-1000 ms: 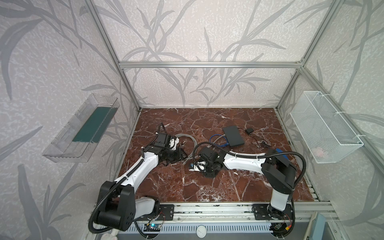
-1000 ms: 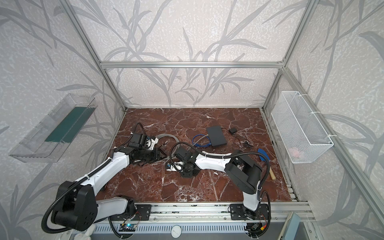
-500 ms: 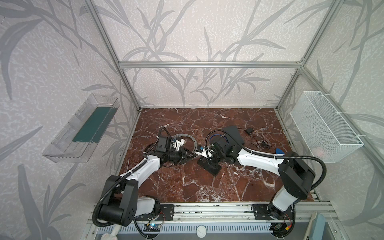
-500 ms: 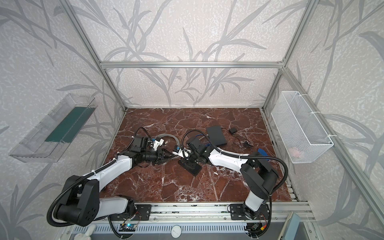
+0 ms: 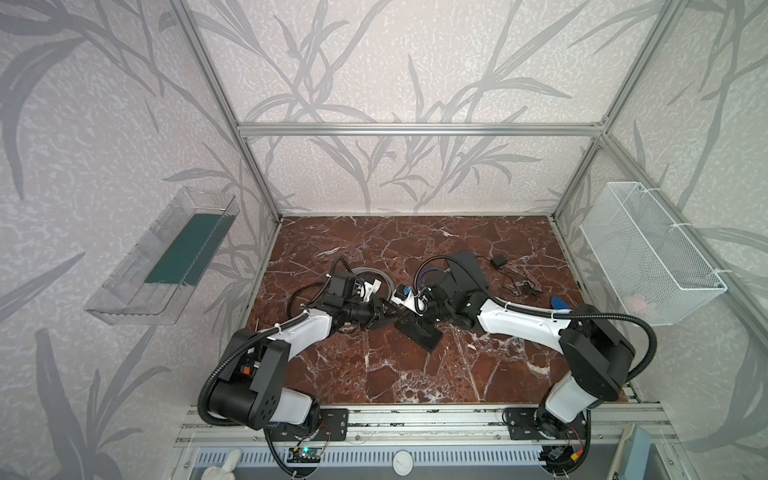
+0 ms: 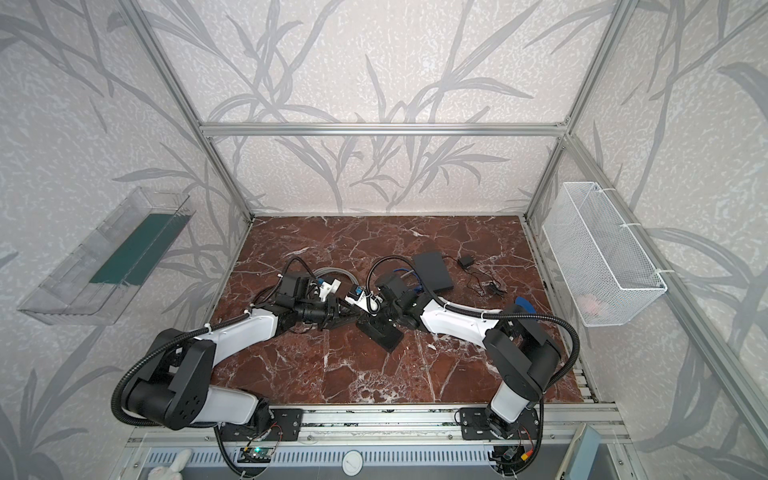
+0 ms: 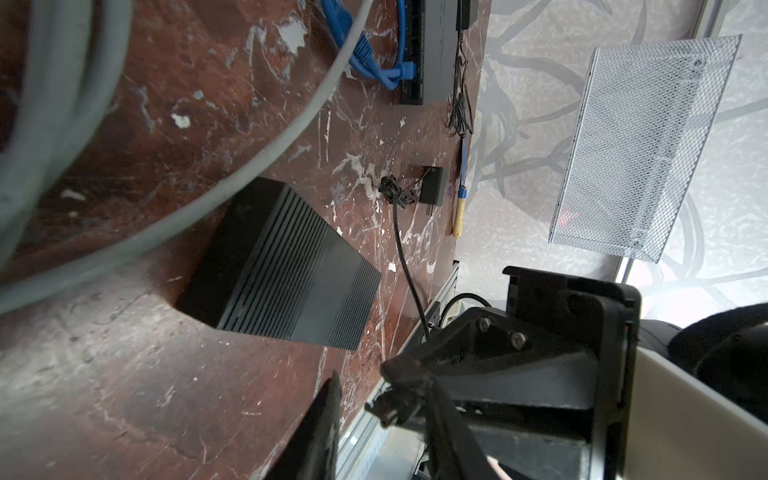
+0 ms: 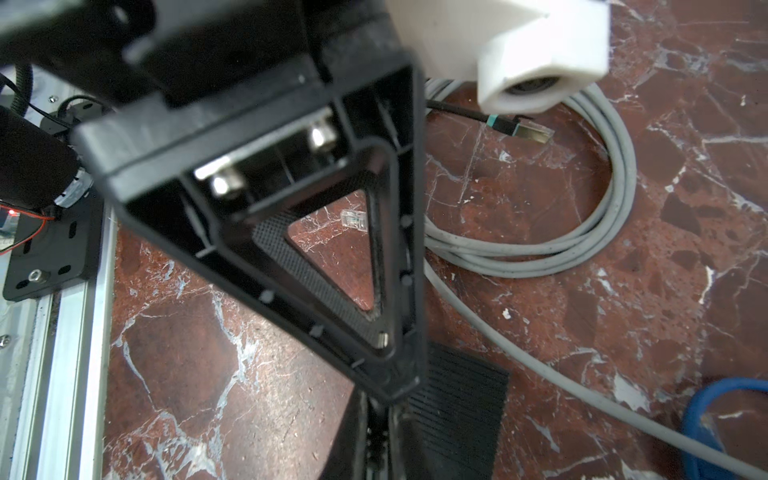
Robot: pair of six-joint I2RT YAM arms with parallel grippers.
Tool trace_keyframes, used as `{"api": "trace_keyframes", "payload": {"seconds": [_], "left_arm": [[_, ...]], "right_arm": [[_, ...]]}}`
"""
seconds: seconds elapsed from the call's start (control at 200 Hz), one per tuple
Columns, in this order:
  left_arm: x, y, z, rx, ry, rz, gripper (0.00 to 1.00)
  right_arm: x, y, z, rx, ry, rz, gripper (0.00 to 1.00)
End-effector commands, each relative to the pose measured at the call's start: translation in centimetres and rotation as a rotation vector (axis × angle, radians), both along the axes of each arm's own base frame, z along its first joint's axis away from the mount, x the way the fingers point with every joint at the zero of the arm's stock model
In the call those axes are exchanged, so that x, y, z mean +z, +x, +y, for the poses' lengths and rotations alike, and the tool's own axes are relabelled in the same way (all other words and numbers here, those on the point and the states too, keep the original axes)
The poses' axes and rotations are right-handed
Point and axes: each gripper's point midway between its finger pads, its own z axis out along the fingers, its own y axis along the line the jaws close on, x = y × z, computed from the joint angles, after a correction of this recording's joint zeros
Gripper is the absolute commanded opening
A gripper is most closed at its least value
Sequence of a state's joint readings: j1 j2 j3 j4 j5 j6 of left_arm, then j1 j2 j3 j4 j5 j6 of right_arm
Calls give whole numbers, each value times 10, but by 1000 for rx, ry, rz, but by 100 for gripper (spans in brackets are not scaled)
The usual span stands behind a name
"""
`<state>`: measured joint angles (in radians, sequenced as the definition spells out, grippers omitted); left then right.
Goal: Insert the plug into the switch port
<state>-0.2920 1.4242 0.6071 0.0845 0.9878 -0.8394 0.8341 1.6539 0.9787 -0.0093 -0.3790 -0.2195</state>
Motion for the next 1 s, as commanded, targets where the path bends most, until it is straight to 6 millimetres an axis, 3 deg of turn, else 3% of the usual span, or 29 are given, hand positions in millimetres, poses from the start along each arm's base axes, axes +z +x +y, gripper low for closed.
{"api": "trace_keyframes", "payload": {"seconds": [0.0, 0.26, 0.58, 0.86, 0.995], "left_arm": [[19, 11, -6, -11, -39, -52, 30], [24, 9, -8, -29, -58, -57, 21], [22, 9, -8, -37, -54, -52, 24], [25, 9, -9, -42, -62, -61, 10], [26, 8, -9, -49, -56, -66, 7]], "right_arm": [[14, -1, 2, -4, 47, -8, 11], [10, -1, 0, -20, 51, -3, 11], [18, 5, 3, -47, 89, -20, 11], [14, 6, 3, -49, 84, -9, 11], [11, 4, -3, -58, 53, -1, 21]]}}
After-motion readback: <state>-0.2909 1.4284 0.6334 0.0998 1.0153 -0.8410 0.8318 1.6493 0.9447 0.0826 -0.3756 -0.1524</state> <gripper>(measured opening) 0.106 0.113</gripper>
